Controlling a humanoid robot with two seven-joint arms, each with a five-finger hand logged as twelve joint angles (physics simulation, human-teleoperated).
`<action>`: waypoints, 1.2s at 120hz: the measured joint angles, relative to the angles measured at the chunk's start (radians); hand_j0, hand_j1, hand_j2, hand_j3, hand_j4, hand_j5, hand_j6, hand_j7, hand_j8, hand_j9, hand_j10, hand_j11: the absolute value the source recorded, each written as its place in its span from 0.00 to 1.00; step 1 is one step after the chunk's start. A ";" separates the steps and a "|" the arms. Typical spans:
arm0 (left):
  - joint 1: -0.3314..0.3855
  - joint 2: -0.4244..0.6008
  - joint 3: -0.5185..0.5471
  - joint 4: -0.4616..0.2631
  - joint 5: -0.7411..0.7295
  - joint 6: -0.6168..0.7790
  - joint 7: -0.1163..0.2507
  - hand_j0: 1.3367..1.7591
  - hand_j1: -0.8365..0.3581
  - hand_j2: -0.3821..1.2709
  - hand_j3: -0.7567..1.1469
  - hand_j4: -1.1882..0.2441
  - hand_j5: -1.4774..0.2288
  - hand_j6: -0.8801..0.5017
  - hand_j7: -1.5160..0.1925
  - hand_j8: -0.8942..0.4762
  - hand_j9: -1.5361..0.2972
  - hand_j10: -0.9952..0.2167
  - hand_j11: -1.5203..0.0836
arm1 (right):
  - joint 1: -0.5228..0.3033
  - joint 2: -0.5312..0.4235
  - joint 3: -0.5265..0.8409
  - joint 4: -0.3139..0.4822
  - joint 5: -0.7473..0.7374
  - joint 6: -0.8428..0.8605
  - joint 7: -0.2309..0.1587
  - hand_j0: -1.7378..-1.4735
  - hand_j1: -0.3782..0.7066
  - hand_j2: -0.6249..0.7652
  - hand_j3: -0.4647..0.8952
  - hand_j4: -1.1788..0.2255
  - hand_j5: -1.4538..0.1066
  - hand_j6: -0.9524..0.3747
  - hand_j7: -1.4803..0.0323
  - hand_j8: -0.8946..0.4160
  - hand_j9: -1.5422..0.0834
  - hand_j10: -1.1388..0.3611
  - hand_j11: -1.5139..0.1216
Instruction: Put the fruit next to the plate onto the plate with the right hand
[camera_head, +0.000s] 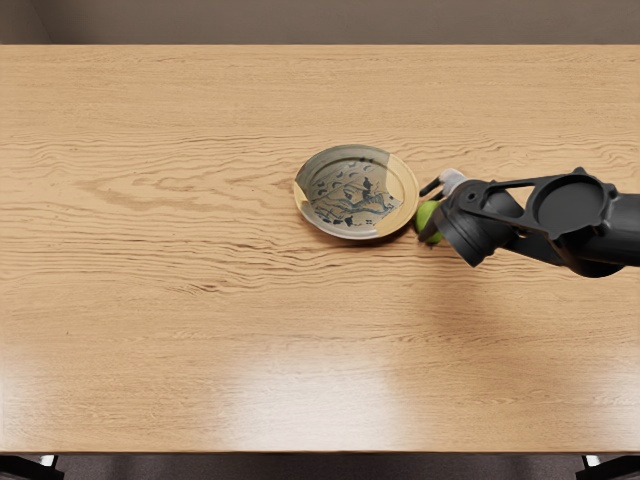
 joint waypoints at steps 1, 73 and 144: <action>0.000 0.000 0.000 0.000 0.000 0.000 0.000 0.76 0.99 0.23 0.40 0.83 0.87 0.64 0.89 0.65 0.84 0.82 0.95 | 0.000 0.000 0.000 0.000 0.000 0.000 0.000 0.30 0.52 0.40 0.34 0.52 0.56 0.39 0.59 0.37 0.59 0.46 0.57; 0.000 0.000 0.000 0.000 0.000 0.000 0.000 0.76 0.99 0.23 0.40 0.83 0.87 0.64 0.89 0.65 0.84 0.82 0.95 | -0.099 -0.185 0.438 -0.066 0.031 0.337 0.000 0.30 0.60 0.88 0.34 0.25 0.22 0.35 0.25 0.37 0.24 0.35 0.21; 0.000 0.000 0.000 0.000 0.000 -0.001 0.000 0.76 0.99 0.23 0.40 0.83 0.87 0.64 0.89 0.65 0.84 0.82 0.95 | -0.145 -0.502 0.658 0.047 0.202 0.832 0.000 0.30 0.15 0.53 0.34 0.71 0.78 0.63 0.82 0.61 0.80 0.67 0.77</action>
